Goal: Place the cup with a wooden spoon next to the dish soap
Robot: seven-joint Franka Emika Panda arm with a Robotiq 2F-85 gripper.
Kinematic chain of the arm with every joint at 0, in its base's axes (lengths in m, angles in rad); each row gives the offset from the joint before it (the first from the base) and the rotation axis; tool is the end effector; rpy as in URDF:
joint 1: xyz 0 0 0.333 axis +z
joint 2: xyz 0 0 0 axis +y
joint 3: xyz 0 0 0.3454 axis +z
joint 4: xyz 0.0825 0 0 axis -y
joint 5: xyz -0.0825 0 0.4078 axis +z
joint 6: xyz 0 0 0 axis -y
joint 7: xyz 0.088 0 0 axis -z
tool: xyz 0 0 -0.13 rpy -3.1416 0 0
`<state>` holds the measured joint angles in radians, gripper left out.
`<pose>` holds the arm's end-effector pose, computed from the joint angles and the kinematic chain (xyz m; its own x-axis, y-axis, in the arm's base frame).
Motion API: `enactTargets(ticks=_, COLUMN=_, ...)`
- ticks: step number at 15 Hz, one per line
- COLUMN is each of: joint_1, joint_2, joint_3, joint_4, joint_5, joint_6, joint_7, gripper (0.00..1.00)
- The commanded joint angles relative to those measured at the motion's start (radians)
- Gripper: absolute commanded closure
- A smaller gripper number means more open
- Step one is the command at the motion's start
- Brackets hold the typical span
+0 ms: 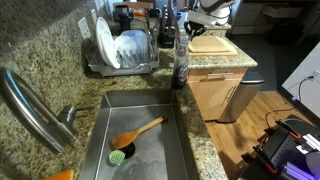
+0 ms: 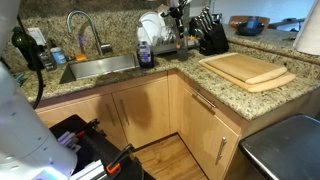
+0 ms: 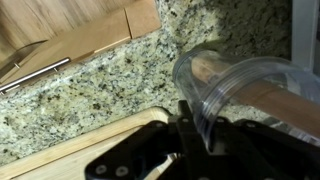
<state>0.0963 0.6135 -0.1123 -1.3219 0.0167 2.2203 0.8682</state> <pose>0.7975 0.0088 0.4017 0.6184 -0.7542 0.2208 -0.7327 -0.6549 -0.1850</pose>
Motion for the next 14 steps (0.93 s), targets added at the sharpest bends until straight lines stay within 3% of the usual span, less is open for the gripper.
enactTargets(ticks=1, joint_1=-0.049, joint_2=0.039, joint_3=0.067, joint_4=0.084, joint_5=0.094, joint_6=-0.19, joint_7=-0.081, gripper=0.97)
enactTargets(ticks=4, joint_1=-0.064, joint_2=0.089, joint_3=0.086, joint_4=0.171, joint_5=0.162, joint_6=-0.386, joint_7=-0.093, gripper=0.97)
enactTargets(ticks=5, joint_1=-0.032, joint_2=0.041, joint_3=0.059, joint_4=0.072, joint_5=0.123, joint_6=-0.284, joint_7=-0.07, gripper=0.97)
enactTargets(ticks=6, joint_1=-0.032, joint_2=0.051, joint_3=0.06, joint_4=0.084, joint_5=0.127, joint_6=-0.304, joint_7=-0.07, gripper=0.88)
enactTargets(ticks=8, joint_1=-0.03, joint_2=0.056, joint_3=0.059, joint_4=0.082, joint_5=0.125, joint_6=-0.299, joint_7=-0.069, gripper=0.88)
enactTargets(ticks=9, joint_1=-0.029, joint_2=0.056, joint_3=0.059, joint_4=0.082, joint_5=0.125, joint_6=-0.299, joint_7=-0.069, gripper=0.97)
enactTargets(ticks=14, joint_1=0.014, joint_2=0.05, joint_3=0.095, joint_4=0.022, joint_5=0.143, joint_6=-0.121, joint_7=-0.078, gripper=0.97)
